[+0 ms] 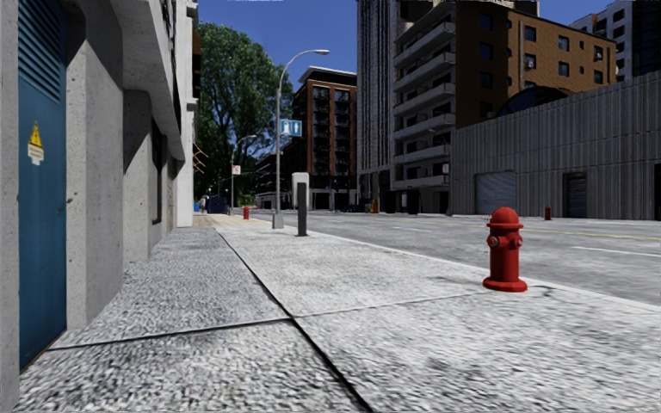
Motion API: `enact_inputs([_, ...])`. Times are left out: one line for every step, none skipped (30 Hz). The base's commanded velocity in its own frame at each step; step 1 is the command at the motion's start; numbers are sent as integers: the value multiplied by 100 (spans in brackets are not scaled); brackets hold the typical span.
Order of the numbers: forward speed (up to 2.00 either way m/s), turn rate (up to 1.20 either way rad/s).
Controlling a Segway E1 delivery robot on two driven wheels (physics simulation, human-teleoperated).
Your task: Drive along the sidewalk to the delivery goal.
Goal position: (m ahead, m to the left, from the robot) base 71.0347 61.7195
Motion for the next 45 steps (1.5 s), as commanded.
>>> enact_inputs([200, 47])
enact_inputs([200, 47])
enact_inputs([200, 47])
enact_inputs([200, 47])
enact_inputs([200, 47])
enact_inputs([200, 47])
enact_inputs([200, 47])
enact_inputs([200, 47])
enact_inputs([200, 47])
enact_inputs([200, 47])
enact_inputs([200, 47])
enact_inputs([200, 47])
enact_inputs([200, 47])
enact_inputs([200, 47])
enact_inputs([200, 47])
enact_inputs([200, 47])
enact_inputs([200, 47])
enact_inputs([200, 47])
enact_inputs([200, 47])
enact_inputs([200, 47])
enact_inputs([200, 0])
enact_inputs([200, 0])
enact_inputs([200, 0])
enact_inputs([200, 0])
enact_inputs([200, 0])
enact_inputs([200, 0])
enact_inputs([200, 0])
enact_inputs([200, 0])
enact_inputs([200, 0])
enact_inputs([200, 0])
enact_inputs([200, 0])
enact_inputs([200, 0])
enact_inputs([200, 0])
enact_inputs([200, 0])
enact_inputs([200, 0])
enact_inputs([200, 0])
enact_inputs([200, 0])
enact_inputs([200, 0])
enact_inputs([200, 0])
enact_inputs([200, 0])
enact_inputs([200, 0])
enact_inputs([200, 0])
enact_inputs([200, 0])
enact_inputs([200, 0])
enact_inputs([200, 0])
